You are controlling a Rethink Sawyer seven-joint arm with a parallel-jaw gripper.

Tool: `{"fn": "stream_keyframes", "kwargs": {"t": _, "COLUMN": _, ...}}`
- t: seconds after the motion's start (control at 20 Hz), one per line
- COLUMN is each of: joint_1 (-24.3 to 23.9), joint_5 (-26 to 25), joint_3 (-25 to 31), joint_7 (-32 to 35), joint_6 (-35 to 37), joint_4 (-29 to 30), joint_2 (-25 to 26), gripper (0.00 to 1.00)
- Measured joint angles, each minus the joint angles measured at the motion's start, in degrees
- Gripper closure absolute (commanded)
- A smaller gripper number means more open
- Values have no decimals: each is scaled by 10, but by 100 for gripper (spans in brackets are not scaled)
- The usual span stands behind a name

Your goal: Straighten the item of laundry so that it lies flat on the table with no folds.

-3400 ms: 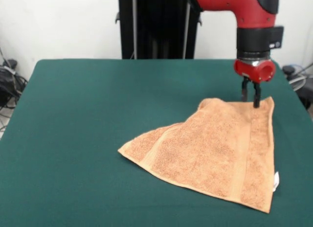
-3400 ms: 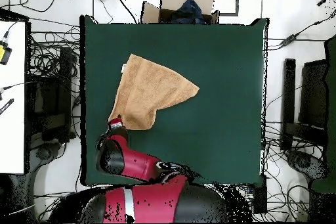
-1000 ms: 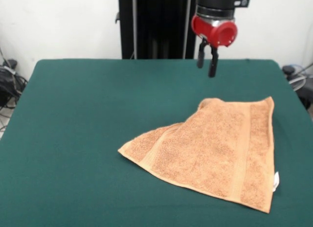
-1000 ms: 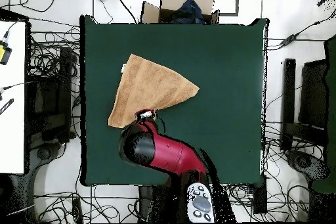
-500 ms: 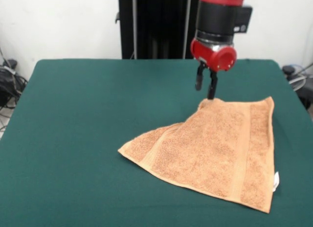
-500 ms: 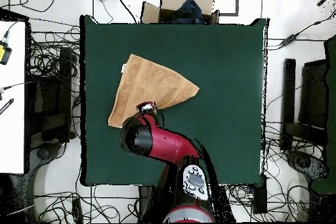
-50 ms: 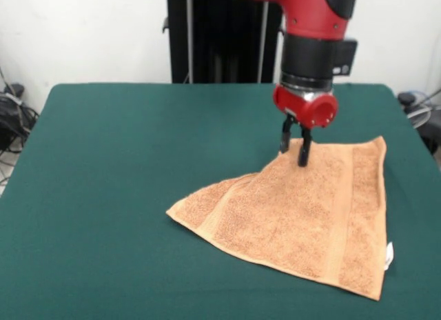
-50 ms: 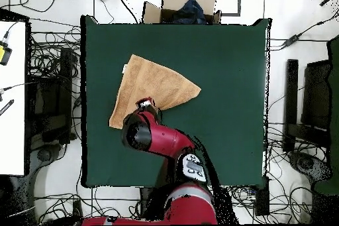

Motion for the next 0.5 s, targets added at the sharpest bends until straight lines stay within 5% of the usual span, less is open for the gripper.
{"fn": "stream_keyframes", "kwargs": {"t": 0.5, "joint_1": -29, "joint_5": -2, "joint_3": 55, "joint_7": 0, "joint_6": -37, "joint_4": -43, "joint_2": 58, "gripper": 0}}
